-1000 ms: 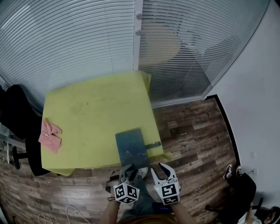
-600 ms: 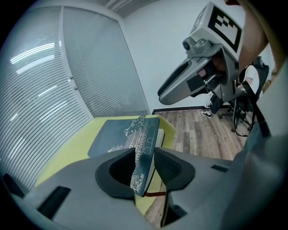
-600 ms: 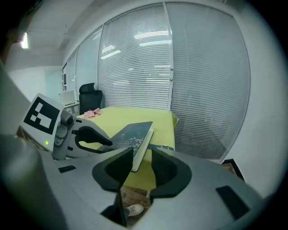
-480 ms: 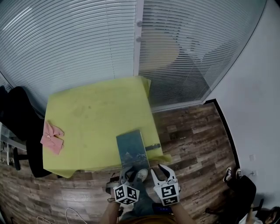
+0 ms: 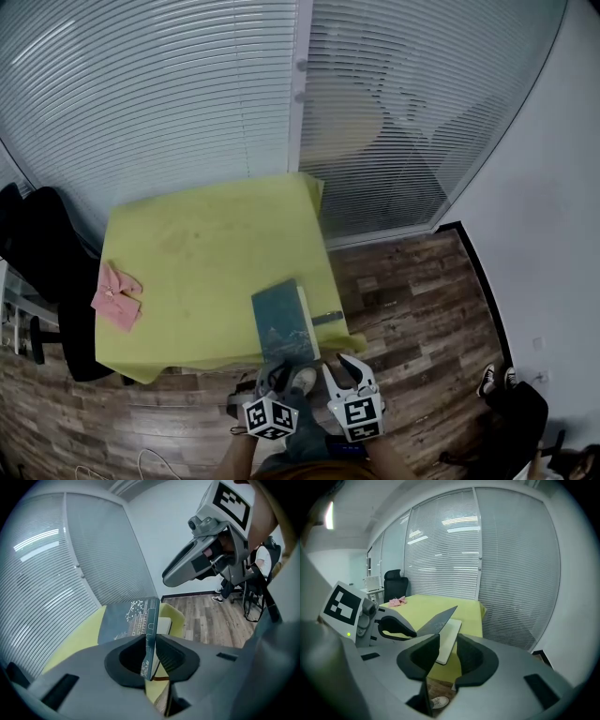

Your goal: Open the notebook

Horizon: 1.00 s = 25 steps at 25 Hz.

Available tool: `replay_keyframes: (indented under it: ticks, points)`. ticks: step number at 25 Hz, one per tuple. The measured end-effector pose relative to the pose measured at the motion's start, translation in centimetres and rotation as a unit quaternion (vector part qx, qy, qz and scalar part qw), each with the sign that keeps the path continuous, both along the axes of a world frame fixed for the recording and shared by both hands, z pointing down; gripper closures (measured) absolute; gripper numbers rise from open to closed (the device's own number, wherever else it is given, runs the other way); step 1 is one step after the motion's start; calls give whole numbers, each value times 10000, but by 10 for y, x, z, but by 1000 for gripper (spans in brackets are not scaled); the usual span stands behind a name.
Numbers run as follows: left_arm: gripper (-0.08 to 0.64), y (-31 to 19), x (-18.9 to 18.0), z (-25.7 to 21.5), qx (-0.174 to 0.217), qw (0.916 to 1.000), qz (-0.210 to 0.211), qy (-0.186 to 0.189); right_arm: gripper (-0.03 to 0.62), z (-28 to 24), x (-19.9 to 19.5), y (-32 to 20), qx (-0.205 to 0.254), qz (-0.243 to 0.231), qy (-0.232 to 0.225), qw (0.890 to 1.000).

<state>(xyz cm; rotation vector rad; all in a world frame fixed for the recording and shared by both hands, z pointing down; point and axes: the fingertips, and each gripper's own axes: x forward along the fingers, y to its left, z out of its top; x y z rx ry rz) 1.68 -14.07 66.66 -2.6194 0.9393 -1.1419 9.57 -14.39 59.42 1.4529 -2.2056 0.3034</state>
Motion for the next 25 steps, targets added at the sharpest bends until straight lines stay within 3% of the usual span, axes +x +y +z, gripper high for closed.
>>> replay_keyframes:
  ticks: [25]
  points:
    - [512,5,-25,-20,104,9982,-469,348,471,-20,-19,8,179,-134,-100,9997]
